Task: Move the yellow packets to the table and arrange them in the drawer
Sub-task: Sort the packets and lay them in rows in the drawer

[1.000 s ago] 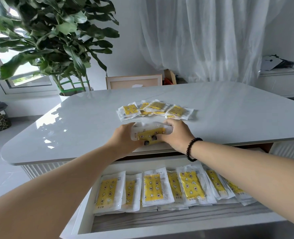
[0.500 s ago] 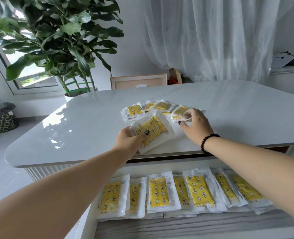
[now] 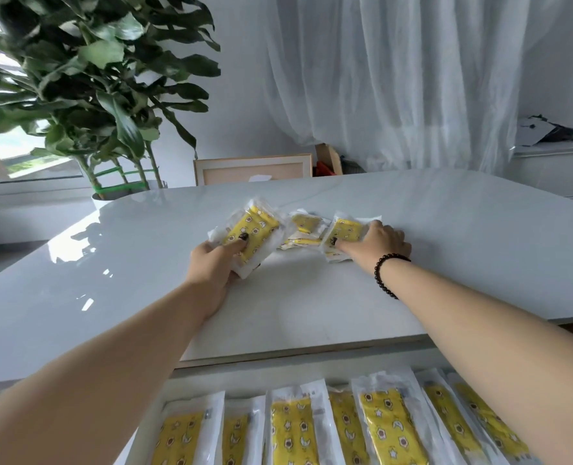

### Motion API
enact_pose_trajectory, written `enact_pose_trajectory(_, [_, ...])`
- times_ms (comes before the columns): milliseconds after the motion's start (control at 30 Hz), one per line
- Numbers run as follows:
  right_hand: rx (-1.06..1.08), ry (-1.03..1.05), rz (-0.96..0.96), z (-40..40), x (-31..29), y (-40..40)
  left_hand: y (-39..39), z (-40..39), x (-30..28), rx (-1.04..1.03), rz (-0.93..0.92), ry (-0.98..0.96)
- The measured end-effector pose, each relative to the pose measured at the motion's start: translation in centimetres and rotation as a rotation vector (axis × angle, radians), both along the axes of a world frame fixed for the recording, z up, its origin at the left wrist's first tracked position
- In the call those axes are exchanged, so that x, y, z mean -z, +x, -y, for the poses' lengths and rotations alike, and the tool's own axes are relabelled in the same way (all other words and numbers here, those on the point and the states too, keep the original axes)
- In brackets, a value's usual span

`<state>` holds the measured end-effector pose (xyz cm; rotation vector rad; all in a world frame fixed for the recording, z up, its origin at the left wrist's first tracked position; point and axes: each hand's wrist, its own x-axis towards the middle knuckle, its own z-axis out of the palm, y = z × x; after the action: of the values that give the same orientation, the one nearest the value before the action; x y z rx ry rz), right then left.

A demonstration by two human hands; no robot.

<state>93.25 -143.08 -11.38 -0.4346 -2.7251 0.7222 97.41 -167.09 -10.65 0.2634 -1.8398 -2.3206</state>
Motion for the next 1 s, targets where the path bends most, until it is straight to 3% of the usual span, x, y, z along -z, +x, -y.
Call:
enact_pose_trajectory(133, [-0.175,-0.343,-0.135,-0.1,-0.1,-0.9,-1.6,0.6,0.2,0.011,-0.035,0.089])
enact_pose_trajectory(300, [-0.115,-0.64,-0.278,-0.9,0.0,-1.0,-1.7,0.8,0.5,0.053,-0.073,0.104])
enact_pose_trajectory(433, [-0.047,-0.953,-0.276,-2.2,-0.9,-1.3,-1.7,0.7,0.7,0.073,-0.104,0.075])
enact_pose_trajectory(533, [-0.076,-1.143,-0.127,-2.9,-2.3,-1.3,-1.6,0.6,0.8,0.083,-0.116,0.054])
enact_pose_trajectory(700, [-0.258,-1.159,0.165,-4.2,-3.5,-0.5,-1.4,0.3,0.6,0.099,-0.124,0.034])
enact_pose_trajectory(867, [-0.298,-1.131,-0.015,-4.9,-5.8,-0.4,-1.2,0.3,0.5,0.106,-0.123,0.034])
enact_pose_trajectory(1000, [-0.446,-1.064,-0.146,-4.9,-8.3,0.5,-1.3,0.4,0.5,0.097,-0.115,0.055])
